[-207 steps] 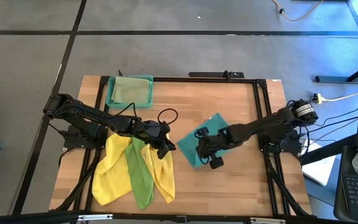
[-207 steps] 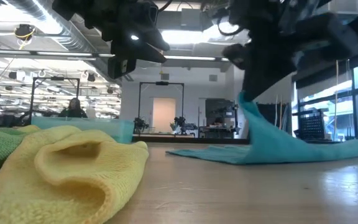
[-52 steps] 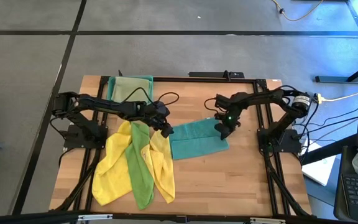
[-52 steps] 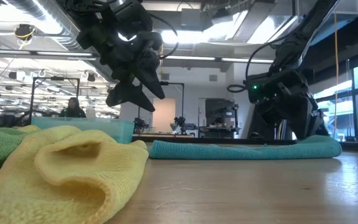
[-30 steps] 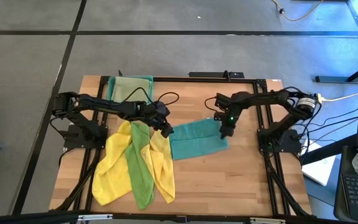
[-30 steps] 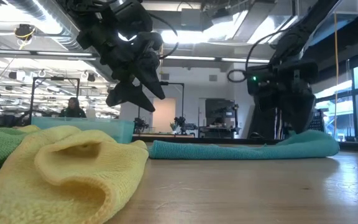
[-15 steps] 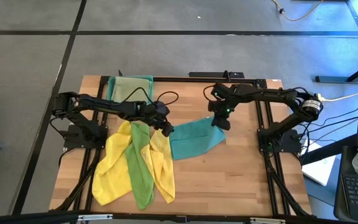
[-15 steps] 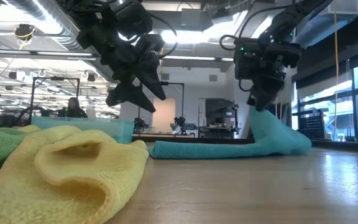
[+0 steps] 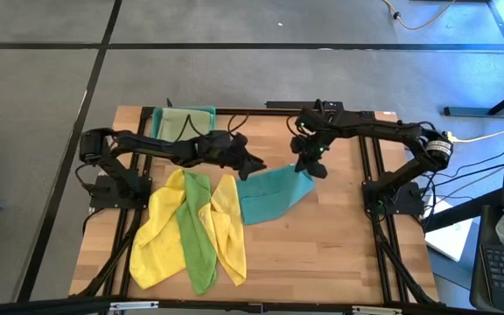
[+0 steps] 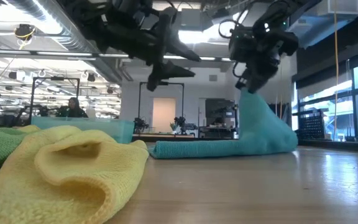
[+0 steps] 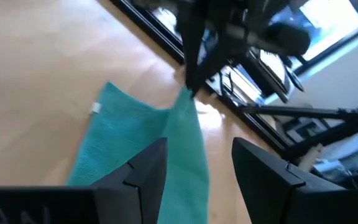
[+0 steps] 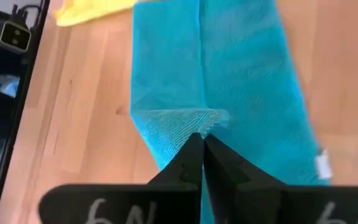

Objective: Fold microfiber towels
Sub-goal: Fold the blue microfiber cloth

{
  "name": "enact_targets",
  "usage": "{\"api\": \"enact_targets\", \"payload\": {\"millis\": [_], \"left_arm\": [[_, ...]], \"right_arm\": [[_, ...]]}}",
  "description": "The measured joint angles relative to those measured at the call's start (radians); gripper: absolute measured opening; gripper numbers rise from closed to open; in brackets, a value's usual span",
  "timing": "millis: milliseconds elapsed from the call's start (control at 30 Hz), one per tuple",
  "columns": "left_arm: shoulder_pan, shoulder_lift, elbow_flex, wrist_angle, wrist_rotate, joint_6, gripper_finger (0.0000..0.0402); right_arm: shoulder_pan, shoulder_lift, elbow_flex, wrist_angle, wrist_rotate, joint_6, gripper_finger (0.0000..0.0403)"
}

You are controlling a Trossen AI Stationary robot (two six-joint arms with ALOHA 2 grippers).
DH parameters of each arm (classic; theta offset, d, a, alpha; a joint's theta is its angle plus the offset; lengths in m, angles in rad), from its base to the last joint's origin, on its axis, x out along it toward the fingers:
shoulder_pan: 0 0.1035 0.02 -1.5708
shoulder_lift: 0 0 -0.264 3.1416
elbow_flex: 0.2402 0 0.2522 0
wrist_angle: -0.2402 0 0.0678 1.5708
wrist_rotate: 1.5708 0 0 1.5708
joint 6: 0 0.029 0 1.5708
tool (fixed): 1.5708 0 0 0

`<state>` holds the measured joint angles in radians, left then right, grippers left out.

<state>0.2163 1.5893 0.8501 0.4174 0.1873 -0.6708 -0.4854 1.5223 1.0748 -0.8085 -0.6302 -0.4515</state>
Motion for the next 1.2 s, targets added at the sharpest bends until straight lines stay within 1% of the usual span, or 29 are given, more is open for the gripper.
{"api": "enact_targets", "payload": {"millis": [100,233,367,467,567,667,733,800,900,1000,1133,1200], "left_arm": [[0.001,0.044,0.0,0.06,0.033,-0.004,0.0174],[0.002,0.104,0.0,0.171,0.037,-0.019,0.0174],[0.013,0.171,0.0,0.303,0.04,-0.035,0.0174],[0.028,0.235,-0.001,0.43,0.049,-0.088,0.0177],[0.042,0.314,0.021,0.524,0.105,-0.149,0.0179],[0.044,0.398,0.087,0.529,0.184,-0.163,0.0179],[0.044,0.447,0.146,0.529,0.211,-0.151,0.018],[0.043,0.481,0.202,0.53,0.21,-0.127,0.0181],[0.056,0.5,0.26,0.53,0.175,-0.059,0.0181],[0.086,0.499,0.282,0.508,0.183,-0.029,0.0182],[0.123,0.5,0.282,0.467,0.3,-0.029,0.0182],[0.128,0.5,0.282,0.454,0.34,-0.029,0.0182]], "right_arm": [[0.0,0.0,0.043,-0.013,0.0,-0.001,0.0014],[0.0,0.0,0.09,-0.039,-0.001,-0.003,0.0005],[0.001,0.0,0.113,-0.075,-0.002,-0.032,0.0008],[0.006,0.0,0.116,-0.11,0.0,-0.057,0.0013],[0.006,0.0,0.116,-0.123,0.0,-0.059,0.0011],[0.006,0.0,0.116,-0.123,-0.001,-0.059,0.0006],[0.006,0.0,0.116,-0.123,-0.001,-0.059,0.0006],[0.006,0.0,0.116,-0.125,0.0,-0.059,0.0009],[0.006,0.0,0.116,-0.139,-0.001,-0.059,0.0013],[0.006,0.0,0.116,-0.156,-0.001,-0.059,0.0012],[0.006,0.0,0.116,-0.16,-0.001,-0.059,0.0005],[0.006,0.0,0.116,-0.16,-0.001,-0.064,0.0006]]}}
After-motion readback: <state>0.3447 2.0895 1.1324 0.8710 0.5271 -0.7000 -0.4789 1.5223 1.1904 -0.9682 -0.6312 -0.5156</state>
